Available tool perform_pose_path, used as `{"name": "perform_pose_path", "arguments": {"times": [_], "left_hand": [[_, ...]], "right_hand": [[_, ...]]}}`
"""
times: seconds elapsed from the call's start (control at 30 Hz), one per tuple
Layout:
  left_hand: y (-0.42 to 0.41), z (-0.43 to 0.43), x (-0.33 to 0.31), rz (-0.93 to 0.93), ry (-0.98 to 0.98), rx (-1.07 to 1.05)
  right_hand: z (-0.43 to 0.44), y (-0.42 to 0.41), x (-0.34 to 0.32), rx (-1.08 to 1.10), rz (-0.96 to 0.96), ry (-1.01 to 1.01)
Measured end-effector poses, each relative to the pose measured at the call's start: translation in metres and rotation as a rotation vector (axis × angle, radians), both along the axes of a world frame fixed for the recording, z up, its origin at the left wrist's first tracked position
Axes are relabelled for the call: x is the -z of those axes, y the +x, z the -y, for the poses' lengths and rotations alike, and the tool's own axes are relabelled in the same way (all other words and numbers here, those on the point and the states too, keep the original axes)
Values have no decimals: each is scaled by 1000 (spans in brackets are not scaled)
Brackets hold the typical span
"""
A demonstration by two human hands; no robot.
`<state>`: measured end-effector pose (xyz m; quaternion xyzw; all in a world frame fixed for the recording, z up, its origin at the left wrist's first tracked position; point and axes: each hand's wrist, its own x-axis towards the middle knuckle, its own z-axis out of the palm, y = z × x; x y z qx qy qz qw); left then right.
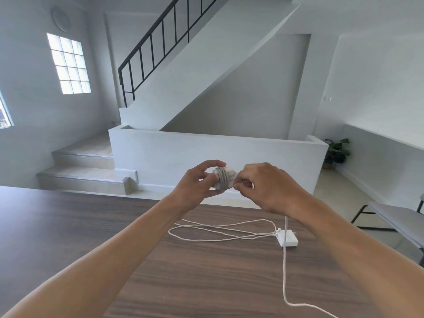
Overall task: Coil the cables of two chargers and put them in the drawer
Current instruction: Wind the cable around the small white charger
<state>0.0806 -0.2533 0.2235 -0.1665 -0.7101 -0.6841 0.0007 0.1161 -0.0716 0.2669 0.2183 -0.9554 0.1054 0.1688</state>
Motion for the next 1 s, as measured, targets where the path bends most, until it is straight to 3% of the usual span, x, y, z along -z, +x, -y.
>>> {"name": "perform_pose_path", "arguments": {"times": [0.23, 0.5, 0.63, 0.8, 0.9, 1.0], "left_hand": [[2, 4, -6, 16, -114, 134], [10, 19, -10, 95, -37, 316], [10, 25, -16, 148, 132, 410], [12, 24, -23, 166, 337, 434], [11, 23, -24, 143, 405, 377], [8, 22, -21, 138, 390, 259]], "right_hand": [[0, 2, -12, -81, -193, 165], [-5, -17, -14, -150, 46, -272], [-4, -20, -13, -219, 164, -541], [0, -31, 12, -177, 292, -690], [8, -26, 27, -102, 250, -640], [19, -18, 37, -39, 89, -473]]}}
